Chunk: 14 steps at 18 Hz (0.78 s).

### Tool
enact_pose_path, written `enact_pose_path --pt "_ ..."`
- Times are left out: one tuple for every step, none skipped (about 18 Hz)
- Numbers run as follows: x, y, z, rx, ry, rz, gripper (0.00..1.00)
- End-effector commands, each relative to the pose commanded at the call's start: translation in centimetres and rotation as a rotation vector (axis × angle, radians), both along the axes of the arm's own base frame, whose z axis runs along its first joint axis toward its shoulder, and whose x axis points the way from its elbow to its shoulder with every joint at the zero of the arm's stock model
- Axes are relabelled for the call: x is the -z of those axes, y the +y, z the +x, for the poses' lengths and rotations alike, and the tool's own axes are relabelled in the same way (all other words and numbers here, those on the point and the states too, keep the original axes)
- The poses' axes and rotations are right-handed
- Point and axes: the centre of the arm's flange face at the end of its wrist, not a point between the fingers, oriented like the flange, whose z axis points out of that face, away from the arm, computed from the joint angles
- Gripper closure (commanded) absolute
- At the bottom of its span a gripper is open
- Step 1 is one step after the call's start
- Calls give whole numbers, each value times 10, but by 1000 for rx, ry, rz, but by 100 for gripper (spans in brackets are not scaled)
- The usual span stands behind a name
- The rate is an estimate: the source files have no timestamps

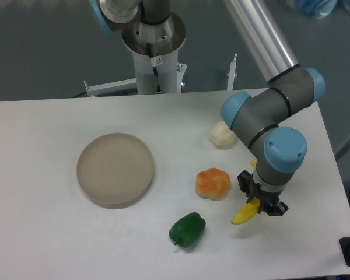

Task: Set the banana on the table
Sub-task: 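Lift the yellow banana with the gripper and move it beside the orange pepper, then lower the banana onto the table, open the gripper and raise it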

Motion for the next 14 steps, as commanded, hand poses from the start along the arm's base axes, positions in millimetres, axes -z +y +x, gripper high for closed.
enact_pose_path --pt "5 0 0 2 -6 -5 90" --pt "7 0 0 3 -7 -7 87" --pt "12 2 -1 6 -10 -8 85" --pt "13 2 -2 8 -10 -8 84" --pt "15 2 -2 9 -11 -9 82" --pt "16 2 -2 15 -12 -10 75" --pt "16 2 -2 17 -12 -10 70" --pt "17 3 -3 18 -11 -9 61" --pt "17 3 -3 18 -11 -9 52" --pt "18 3 -3 18 -16 -12 36" --pt "22 4 -3 20 -18 -11 15" --pt "24 5 -3 20 -16 -10 8" --pt "24 6 -4 18 -11 -7 3" --pt "21 6 -4 18 -9 -5 0"
